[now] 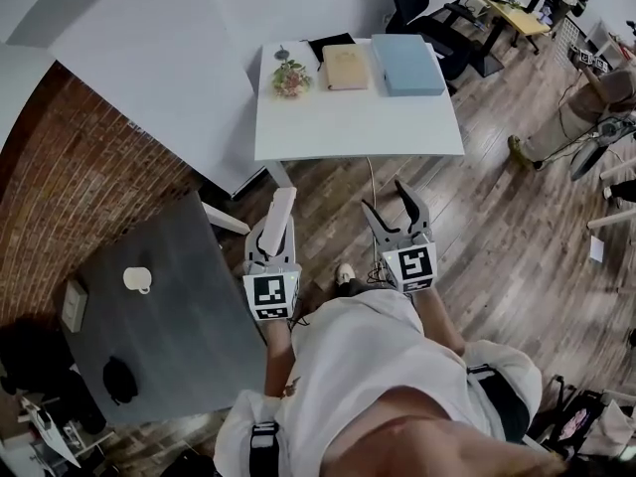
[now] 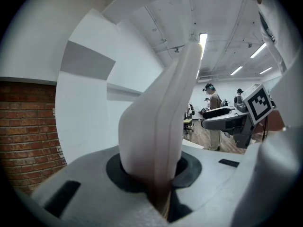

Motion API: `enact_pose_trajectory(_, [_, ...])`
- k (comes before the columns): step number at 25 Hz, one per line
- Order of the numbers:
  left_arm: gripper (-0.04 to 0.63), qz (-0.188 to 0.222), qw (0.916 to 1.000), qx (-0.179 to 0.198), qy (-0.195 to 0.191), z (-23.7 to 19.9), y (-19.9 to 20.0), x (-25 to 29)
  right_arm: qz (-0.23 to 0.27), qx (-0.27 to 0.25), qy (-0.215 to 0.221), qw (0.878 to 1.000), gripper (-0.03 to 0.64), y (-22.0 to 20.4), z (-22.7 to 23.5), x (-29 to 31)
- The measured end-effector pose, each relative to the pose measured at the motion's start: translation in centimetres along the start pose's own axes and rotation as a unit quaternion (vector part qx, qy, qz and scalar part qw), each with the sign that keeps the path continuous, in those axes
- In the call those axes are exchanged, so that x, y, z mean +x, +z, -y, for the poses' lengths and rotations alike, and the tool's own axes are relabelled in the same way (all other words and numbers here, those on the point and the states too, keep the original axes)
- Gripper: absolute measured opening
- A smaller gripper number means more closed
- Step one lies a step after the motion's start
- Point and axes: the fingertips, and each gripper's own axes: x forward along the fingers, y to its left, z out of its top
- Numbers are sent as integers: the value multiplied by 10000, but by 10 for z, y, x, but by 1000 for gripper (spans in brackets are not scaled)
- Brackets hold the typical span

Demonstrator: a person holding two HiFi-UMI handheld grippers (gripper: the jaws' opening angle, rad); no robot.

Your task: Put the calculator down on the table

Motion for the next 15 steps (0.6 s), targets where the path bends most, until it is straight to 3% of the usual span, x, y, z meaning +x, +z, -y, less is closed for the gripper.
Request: enact_pose_trajectory(15, [71, -4, 9998, 69, 176, 3, 12, 54, 94, 44, 344, 9994, 293, -4, 36, 43])
